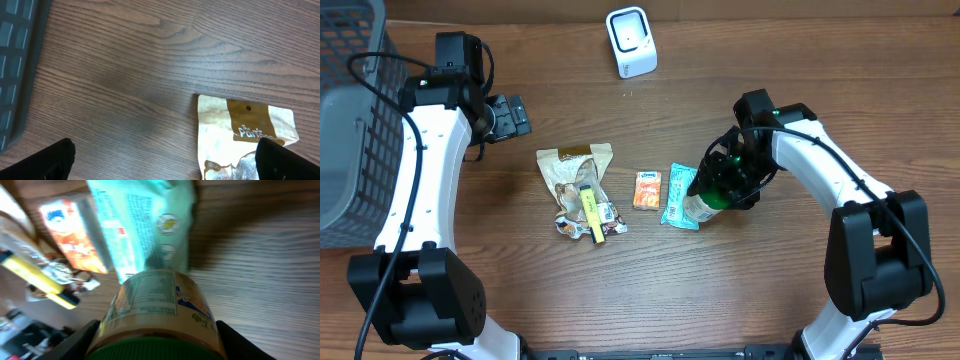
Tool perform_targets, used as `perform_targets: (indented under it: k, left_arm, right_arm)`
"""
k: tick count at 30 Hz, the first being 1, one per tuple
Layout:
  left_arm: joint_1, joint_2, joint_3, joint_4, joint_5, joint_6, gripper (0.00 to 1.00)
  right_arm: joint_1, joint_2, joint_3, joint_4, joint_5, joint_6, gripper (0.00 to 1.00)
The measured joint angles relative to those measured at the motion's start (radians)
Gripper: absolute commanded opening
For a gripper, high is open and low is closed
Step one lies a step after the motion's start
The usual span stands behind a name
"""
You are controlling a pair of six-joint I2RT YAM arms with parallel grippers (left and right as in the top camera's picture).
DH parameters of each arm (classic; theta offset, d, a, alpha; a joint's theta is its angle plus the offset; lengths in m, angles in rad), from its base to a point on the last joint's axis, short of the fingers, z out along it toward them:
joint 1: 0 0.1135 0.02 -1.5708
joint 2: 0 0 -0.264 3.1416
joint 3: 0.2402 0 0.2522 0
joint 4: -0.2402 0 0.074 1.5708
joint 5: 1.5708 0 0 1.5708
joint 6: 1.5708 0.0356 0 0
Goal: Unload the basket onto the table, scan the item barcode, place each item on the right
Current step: 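Carry the jar to the white scanner and hold it there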
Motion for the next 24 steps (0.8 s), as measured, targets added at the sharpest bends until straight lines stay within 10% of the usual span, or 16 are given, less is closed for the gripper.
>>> perform_targets:
  k: [14,24]
  left_arm:
    - [0.0,0.0,0.0,0.002,0.0,0.0,1.0]
    - [0.0,0.0,0.0,0.0,0.0,0.0,1.0]
  right_arm:
    - [-0.028,-0.001,0.684,-0.29,0.085,-0.077,0.04]
    - [-0.016,-0.011,0.961,0.035,0.183,-0.098,0.04]
